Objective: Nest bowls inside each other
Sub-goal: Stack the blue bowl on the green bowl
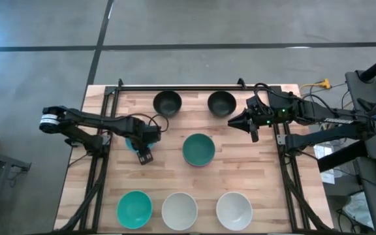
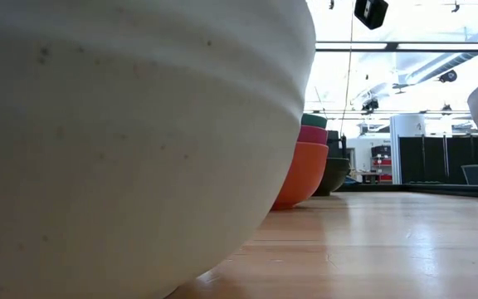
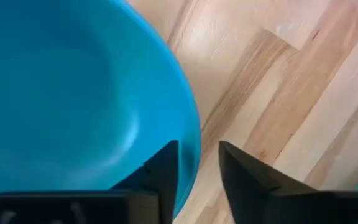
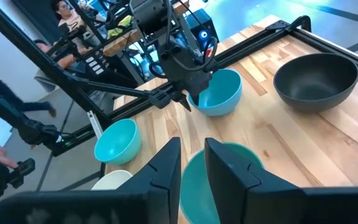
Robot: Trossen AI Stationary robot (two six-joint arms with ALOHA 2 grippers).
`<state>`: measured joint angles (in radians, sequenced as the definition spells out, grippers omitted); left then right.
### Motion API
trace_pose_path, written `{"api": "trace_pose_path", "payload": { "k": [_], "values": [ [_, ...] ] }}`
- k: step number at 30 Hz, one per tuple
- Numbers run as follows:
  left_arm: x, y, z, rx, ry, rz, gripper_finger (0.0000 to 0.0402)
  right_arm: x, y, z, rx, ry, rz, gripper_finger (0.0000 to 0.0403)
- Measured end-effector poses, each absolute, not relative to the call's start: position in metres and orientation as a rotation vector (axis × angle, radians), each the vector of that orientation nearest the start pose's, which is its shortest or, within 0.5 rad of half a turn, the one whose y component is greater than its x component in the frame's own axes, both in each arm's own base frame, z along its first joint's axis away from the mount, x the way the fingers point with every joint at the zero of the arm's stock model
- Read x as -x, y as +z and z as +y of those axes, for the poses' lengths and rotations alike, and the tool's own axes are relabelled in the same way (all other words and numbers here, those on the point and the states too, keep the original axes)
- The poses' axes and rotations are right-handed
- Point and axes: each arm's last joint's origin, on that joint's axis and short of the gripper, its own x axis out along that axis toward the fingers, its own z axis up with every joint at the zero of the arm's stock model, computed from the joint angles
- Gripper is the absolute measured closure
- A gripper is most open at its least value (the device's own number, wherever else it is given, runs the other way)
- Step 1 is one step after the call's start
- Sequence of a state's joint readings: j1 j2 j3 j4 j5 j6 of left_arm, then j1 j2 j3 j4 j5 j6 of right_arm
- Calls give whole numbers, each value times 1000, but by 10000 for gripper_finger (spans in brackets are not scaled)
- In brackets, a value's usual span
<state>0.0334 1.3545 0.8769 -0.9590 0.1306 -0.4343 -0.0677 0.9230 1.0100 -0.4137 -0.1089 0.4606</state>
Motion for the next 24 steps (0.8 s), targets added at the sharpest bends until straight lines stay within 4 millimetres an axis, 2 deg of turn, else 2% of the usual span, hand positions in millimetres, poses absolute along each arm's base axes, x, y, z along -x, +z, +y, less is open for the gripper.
{"api": "trace_pose_path", "payload": {
  "k": [9, 19, 24],
  "values": [
    [-221, 205, 4, 476, 238, 1436, 391, -191, 364, -10, -496, -37, 329, 335],
    [-219, 208, 4, 473, 248, 1459, 395, -191, 364, -10, -497, -34, 329, 335],
    [-216, 227, 4, 462, 268, 1521, 396, -191, 364, -10, -497, -34, 329, 335]
  ]
}}
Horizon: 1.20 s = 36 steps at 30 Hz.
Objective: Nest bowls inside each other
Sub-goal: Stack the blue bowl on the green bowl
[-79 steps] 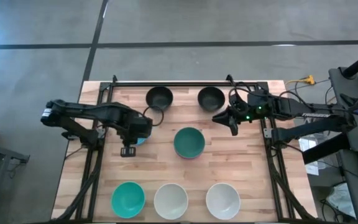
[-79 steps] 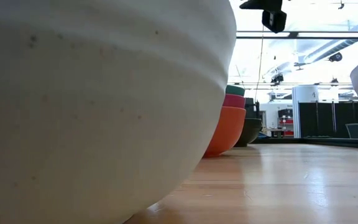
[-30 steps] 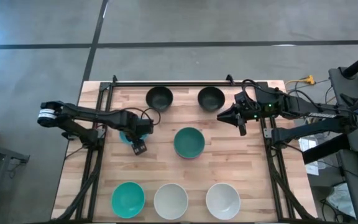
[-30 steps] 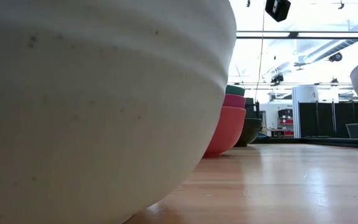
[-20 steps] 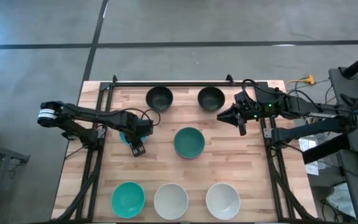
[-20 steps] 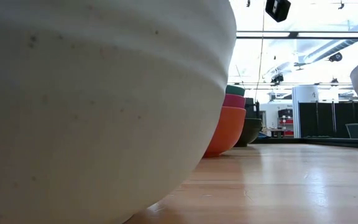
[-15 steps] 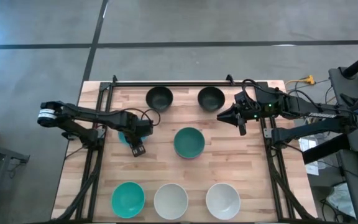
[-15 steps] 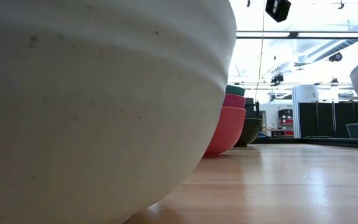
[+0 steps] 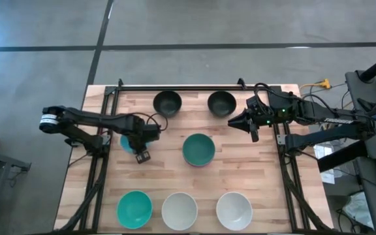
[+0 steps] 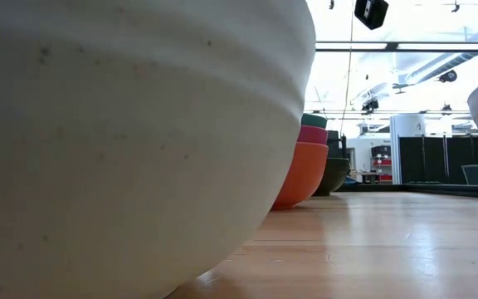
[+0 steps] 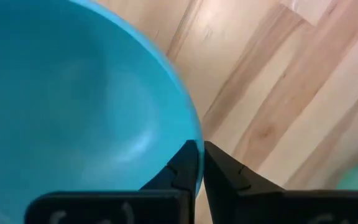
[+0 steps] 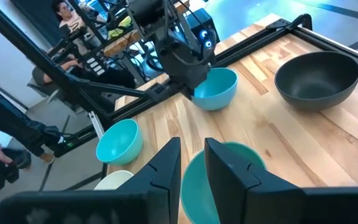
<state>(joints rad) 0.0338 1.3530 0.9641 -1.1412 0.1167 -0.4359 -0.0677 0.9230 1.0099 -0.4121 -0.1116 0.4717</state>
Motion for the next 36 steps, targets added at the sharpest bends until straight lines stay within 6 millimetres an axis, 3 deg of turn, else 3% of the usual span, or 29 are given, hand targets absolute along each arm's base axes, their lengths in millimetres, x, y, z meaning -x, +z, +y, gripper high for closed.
{"api": "trace_pose_path", "payload": {
  "k": [6, 13, 18, 24, 27, 36],
  "values": [
    [-216, 278, 6, 389, 303, 1529, 396, -191, 364, -10, -496, -33, 325, 335],
    [-215, 349, 8, 329, 356, 1418, 400, -191, 365, -10, -496, -33, 324, 335],
    [-217, 383, 9, 322, 356, 1298, 400, -191, 365, -10, -496, -32, 323, 335],
    [-225, 389, 9, 306, 363, 1284, 400, -191, 365, -10, -504, -33, 322, 335],
    [-232, 389, 4, 255, 280, 1304, 400, -191, 365, -10, -513, -34, 323, 335],
    [-280, 394, -24, -195, -120, 1311, 401, -186, 368, -9, -522, -29, 306, 335]
  ]
}}
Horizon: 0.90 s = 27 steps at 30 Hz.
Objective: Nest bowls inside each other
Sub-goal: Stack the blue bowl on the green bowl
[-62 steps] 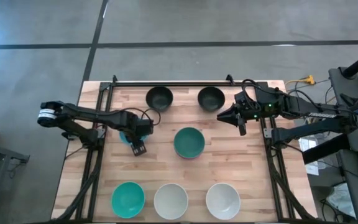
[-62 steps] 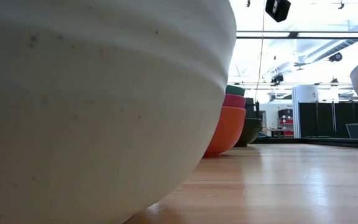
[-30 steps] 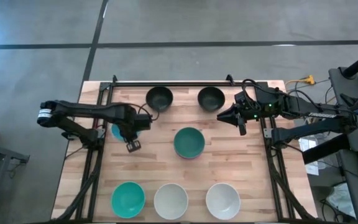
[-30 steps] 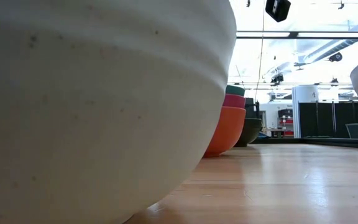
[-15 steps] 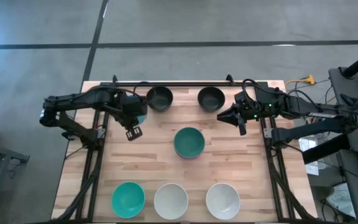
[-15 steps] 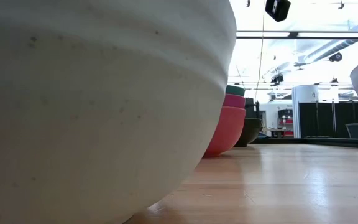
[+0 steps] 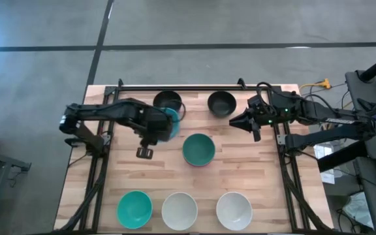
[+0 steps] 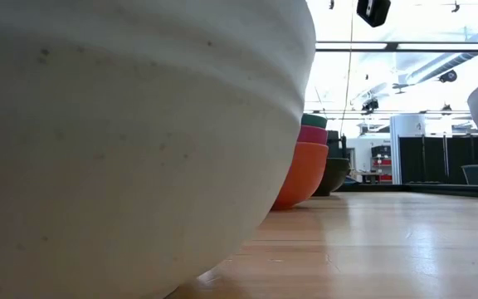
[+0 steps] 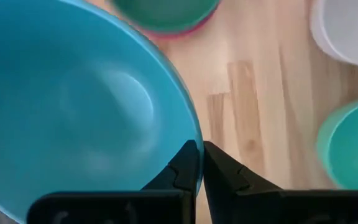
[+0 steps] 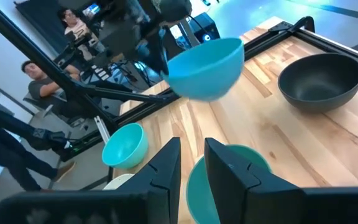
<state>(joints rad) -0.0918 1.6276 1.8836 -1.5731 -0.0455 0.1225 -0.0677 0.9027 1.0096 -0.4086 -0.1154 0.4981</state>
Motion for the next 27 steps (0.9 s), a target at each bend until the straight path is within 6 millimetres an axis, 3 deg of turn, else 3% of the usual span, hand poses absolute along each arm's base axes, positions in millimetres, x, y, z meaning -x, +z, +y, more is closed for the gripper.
{"api": "trace_pose_path", "payload": {
  "k": [7, 13, 20, 27],
  "values": [
    [-321, 399, -34, -548, -381, 1228, 401, -173, 373, -8, -538, -25, 281, 335],
    [-346, 398, -45, -867, -494, 1174, 401, -156, 376, -7, -581, -32, 287, 335],
    [-353, 394, -53, -1059, -583, 1158, 401, -141, 379, -6, -598, -30, 270, 335],
    [-356, 390, -55, -1112, -629, 1157, 401, -139, 380, -6, -596, -31, 260, 335]
  ]
}}
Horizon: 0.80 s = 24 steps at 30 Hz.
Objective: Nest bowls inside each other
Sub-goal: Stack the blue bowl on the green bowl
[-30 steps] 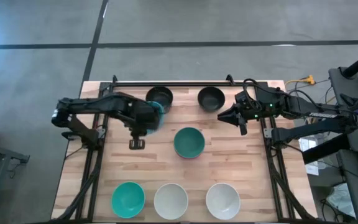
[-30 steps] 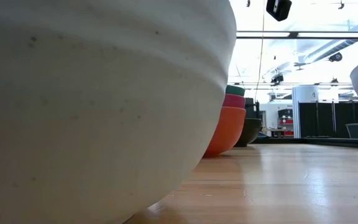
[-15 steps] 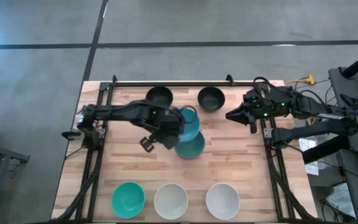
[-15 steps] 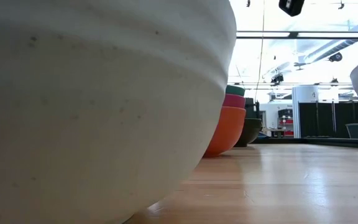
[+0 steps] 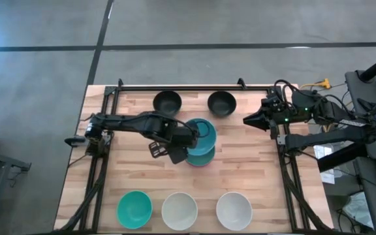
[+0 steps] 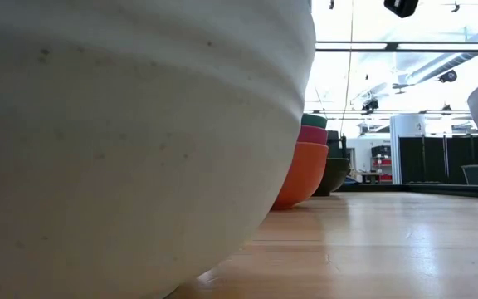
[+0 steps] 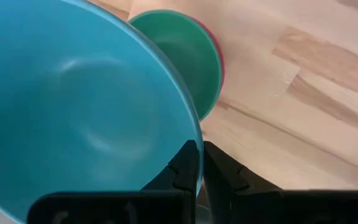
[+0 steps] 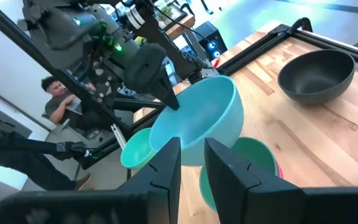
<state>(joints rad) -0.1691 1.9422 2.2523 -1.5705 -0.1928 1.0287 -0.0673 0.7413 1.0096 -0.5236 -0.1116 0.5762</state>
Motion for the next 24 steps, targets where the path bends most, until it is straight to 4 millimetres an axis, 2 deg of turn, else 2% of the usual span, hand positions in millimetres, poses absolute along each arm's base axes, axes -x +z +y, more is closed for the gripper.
{"api": "trace_pose_path", "payload": {
  "k": [10, 15, 19, 24],
  "values": [
    [-392, 345, -60, -1107, -680, 1248, 401, -142, 379, -6, -601, -29, 274, 335],
    [-405, 326, -61, -1047, -631, 1296, 401, -142, 379, -3, -601, -13, 279, 335],
    [-410, 310, -61, -995, -596, 1339, 402, -142, 379, 0, -598, 6, 287, 335],
    [-409, 302, -62, -962, -549, 1320, 402, -142, 378, 3, -596, 26, 295, 335]
  ]
}}
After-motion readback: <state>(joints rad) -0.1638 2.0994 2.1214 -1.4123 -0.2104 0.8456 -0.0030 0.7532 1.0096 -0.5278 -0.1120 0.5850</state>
